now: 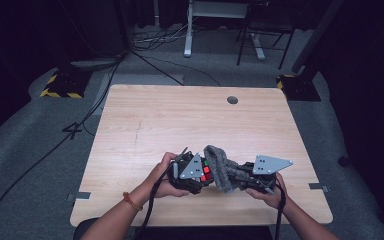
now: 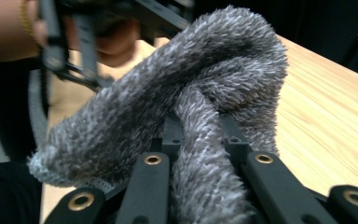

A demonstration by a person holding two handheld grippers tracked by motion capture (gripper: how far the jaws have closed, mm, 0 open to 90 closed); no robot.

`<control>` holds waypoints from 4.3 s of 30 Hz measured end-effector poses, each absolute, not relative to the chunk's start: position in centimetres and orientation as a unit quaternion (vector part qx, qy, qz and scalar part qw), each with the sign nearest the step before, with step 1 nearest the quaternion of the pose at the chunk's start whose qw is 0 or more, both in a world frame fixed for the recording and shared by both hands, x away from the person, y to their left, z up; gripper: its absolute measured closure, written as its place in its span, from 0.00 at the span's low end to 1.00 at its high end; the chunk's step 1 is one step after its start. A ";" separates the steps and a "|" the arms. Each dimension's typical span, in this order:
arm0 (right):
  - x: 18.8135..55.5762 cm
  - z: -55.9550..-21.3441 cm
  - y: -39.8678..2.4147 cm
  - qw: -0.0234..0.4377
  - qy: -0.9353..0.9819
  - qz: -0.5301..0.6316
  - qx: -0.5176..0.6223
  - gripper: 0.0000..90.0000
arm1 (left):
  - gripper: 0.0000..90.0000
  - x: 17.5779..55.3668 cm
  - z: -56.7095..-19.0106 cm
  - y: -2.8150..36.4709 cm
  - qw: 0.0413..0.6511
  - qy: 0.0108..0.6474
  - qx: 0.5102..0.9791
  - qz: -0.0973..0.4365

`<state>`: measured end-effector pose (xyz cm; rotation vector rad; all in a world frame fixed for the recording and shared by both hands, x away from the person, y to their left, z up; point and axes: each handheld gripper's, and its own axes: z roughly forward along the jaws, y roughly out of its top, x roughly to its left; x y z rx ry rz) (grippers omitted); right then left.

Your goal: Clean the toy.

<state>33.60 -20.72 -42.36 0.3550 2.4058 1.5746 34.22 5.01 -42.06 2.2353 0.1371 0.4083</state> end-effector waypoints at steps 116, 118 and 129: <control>34.5 -43.7 -21.0 0.118 0.836 0.519 0.138 0.86 | 0.37 33.8 -40.8 6.1 0.462 0.042 0.870 0.164; 34.7 -44.1 -21.1 0.106 0.837 0.518 0.144 0.86 | 0.37 33.6 -40.6 6.3 0.471 0.042 0.865 0.167; 34.6 -44.3 -21.2 0.063 0.811 0.565 0.139 0.85 | 0.36 34.0 -40.9 6.6 0.491 0.046 0.858 0.145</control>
